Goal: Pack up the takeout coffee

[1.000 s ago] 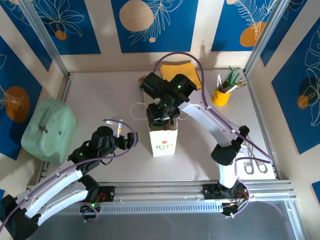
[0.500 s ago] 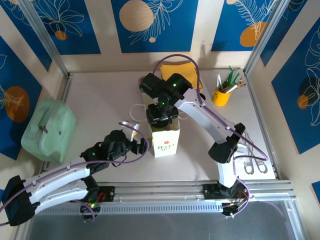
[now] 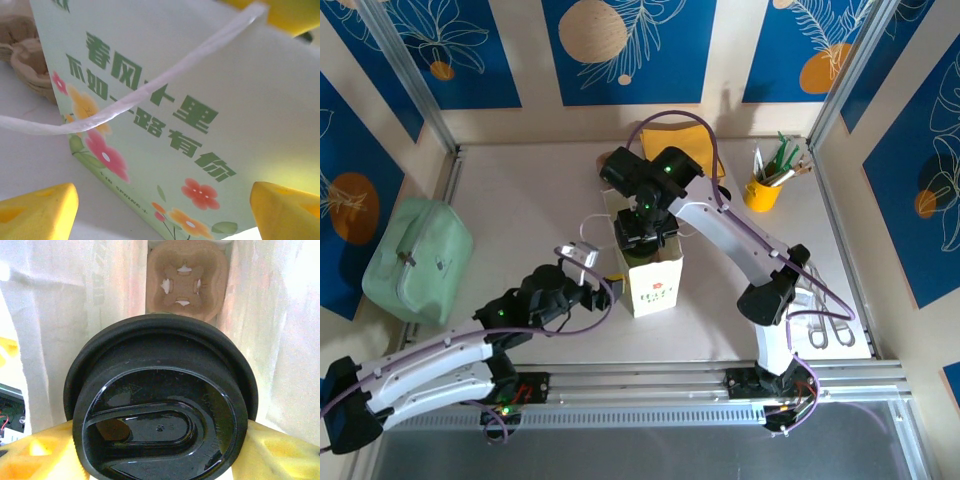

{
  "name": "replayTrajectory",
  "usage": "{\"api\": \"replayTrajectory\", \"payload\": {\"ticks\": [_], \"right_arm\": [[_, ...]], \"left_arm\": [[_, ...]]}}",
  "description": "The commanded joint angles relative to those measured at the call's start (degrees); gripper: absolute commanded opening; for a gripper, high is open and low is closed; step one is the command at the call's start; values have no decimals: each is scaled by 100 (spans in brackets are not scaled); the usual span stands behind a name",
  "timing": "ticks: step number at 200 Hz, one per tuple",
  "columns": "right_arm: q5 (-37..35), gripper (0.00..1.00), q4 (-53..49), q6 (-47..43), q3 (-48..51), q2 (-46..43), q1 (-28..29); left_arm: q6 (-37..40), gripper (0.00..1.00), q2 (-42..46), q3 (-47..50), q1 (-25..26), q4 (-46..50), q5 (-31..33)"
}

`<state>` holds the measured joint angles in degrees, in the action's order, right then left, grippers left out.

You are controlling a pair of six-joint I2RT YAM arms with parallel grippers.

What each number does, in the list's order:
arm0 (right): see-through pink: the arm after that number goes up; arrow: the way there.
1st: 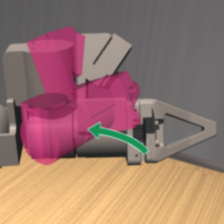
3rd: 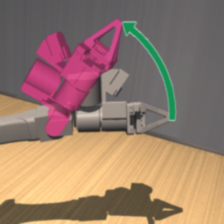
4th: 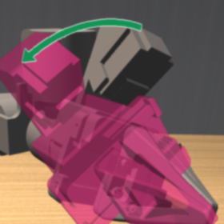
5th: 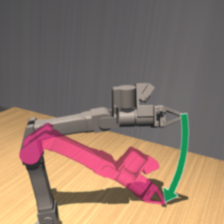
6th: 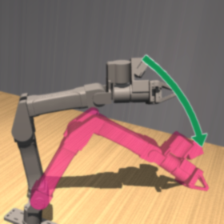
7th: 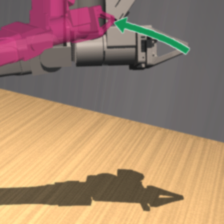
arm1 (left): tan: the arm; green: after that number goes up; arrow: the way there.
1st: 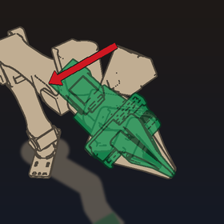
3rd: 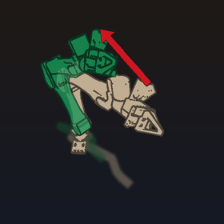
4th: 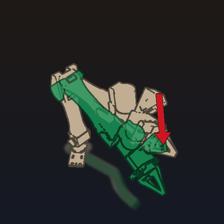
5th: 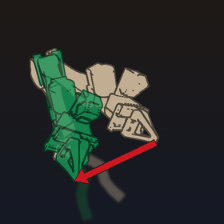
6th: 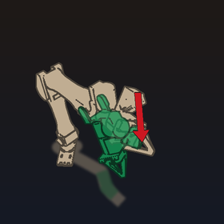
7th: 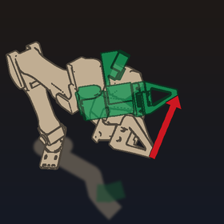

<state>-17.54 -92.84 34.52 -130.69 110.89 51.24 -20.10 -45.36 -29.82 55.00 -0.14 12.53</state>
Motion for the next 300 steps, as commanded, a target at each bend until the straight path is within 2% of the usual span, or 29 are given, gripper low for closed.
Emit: {"api": "replayTrajectory", "payload": {"ticks": [1, 77, 300], "right_arm": [[155, 61, -868, -103, 18, 124, -31], [114, 61, -868, -69, 134, 365, -32], [407, 62, -272, -78, 900, 472, -150]], "left_arm": [[188, 89, 242, -6, 37, 262, 155], [226, 90, 752, 80, 37, 662, 347], [155, 91, 740, 231, 37, 612, 408]]}}
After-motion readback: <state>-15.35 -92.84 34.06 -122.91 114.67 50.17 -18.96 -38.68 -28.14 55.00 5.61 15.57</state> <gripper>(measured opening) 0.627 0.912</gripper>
